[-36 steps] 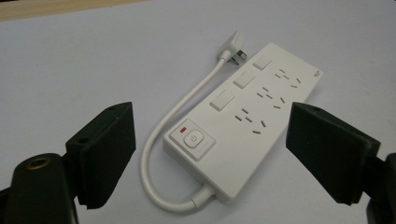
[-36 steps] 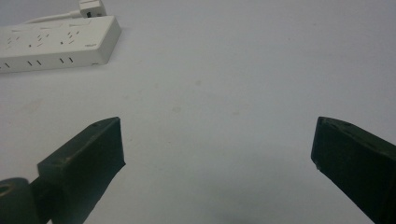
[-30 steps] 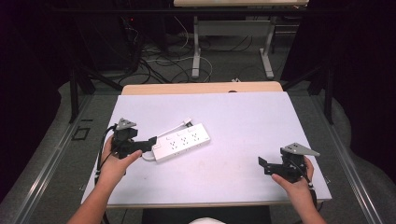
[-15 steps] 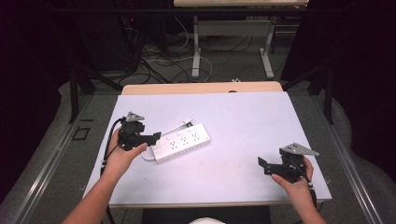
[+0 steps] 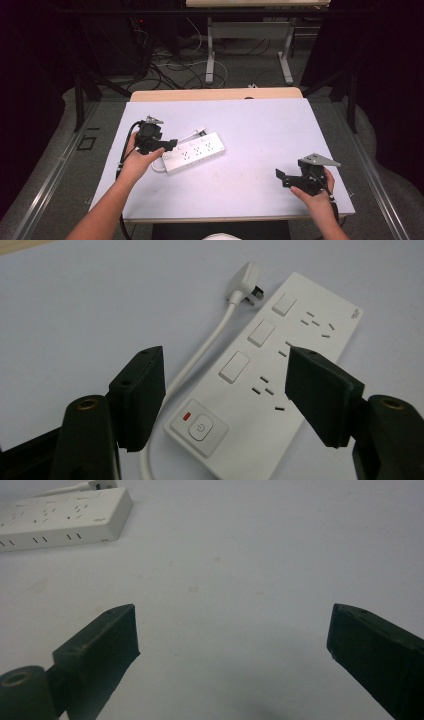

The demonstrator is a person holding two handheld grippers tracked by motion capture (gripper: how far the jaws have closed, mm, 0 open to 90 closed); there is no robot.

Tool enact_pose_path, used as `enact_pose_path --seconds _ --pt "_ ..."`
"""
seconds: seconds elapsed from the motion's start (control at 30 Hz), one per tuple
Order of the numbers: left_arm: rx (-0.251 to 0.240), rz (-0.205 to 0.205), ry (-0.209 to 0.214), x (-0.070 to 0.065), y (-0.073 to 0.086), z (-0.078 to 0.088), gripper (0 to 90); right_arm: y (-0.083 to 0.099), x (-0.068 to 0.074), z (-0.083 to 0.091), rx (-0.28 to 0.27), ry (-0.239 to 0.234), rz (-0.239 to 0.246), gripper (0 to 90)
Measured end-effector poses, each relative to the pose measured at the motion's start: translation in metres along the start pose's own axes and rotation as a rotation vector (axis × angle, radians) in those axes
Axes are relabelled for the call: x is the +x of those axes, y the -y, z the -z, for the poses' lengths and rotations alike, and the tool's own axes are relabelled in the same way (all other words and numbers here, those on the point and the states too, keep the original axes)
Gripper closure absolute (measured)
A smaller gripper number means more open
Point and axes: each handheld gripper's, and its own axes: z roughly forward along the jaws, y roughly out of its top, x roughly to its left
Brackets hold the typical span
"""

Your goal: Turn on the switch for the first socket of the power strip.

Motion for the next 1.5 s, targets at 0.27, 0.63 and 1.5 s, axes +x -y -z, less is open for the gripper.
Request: enact_pose_path --seconds 0.27,0.63,1.5 --pt "0.056 0.110 0.003 -0.004 -0.009 -0.013 41.0 0.001 -0.001 -0.001 0.000 -0.004 -0.007 6.7" --pt "0.122 0.177 0.007 -0.005 -0.018 -0.025 49.1 0.001 -0.002 -0.001 0.008 -0.015 -0.007 6.9" --pt "0.224 0.242 -0.034 -0.005 -0.023 -0.052 79.8 0.002 -0.003 -0.003 0.016 -0.032 -0.014 9.1"
